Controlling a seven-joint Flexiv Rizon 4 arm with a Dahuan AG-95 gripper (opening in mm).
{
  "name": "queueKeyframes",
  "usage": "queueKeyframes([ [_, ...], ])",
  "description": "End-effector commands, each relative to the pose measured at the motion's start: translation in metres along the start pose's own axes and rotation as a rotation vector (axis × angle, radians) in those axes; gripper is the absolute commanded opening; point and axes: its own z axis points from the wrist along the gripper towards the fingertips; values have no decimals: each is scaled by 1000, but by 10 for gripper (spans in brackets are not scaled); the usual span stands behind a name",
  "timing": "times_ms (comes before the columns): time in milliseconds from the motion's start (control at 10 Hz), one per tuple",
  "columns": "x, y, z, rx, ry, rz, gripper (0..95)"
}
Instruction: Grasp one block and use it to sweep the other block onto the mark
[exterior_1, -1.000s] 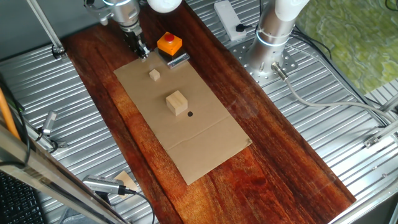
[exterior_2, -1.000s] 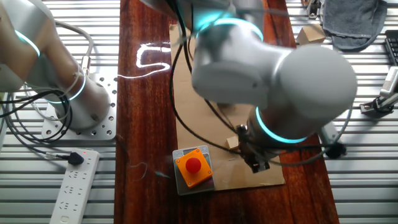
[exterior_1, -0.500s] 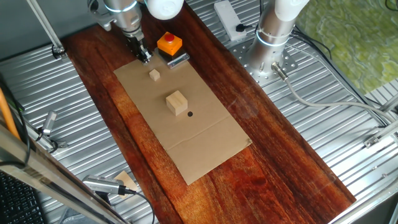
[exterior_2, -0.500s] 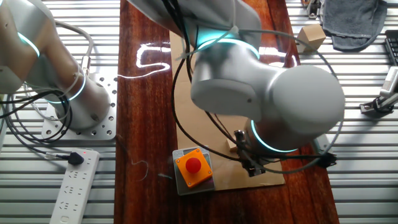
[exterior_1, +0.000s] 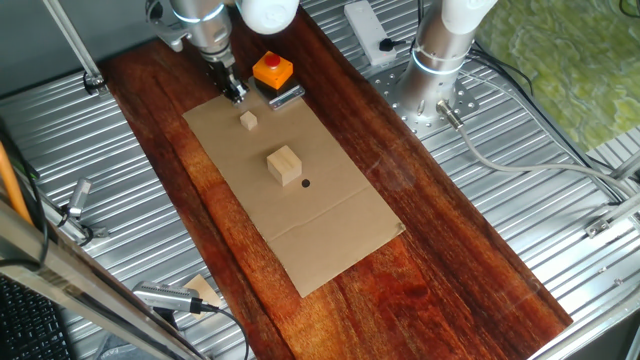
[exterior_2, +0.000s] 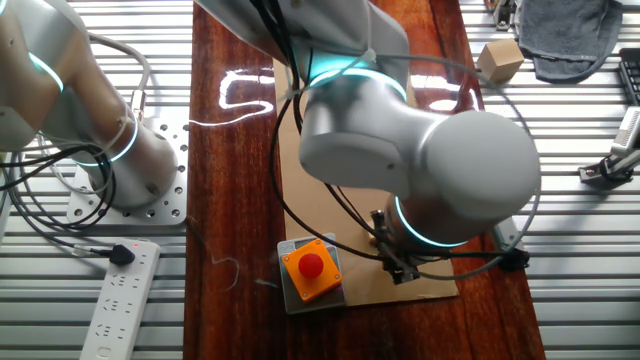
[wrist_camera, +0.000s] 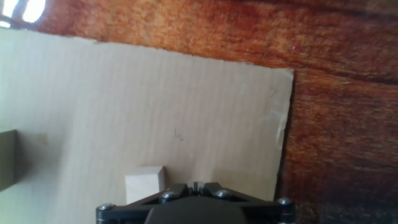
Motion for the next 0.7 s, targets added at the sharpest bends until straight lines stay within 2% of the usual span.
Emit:
queueKeyframes([
  [100, 1, 1, -1, -8, 2, 6, 0],
  [300, -1, 2, 0, -17, 2, 17, 0],
  [700, -2, 2, 1, -14, 5, 13, 0],
])
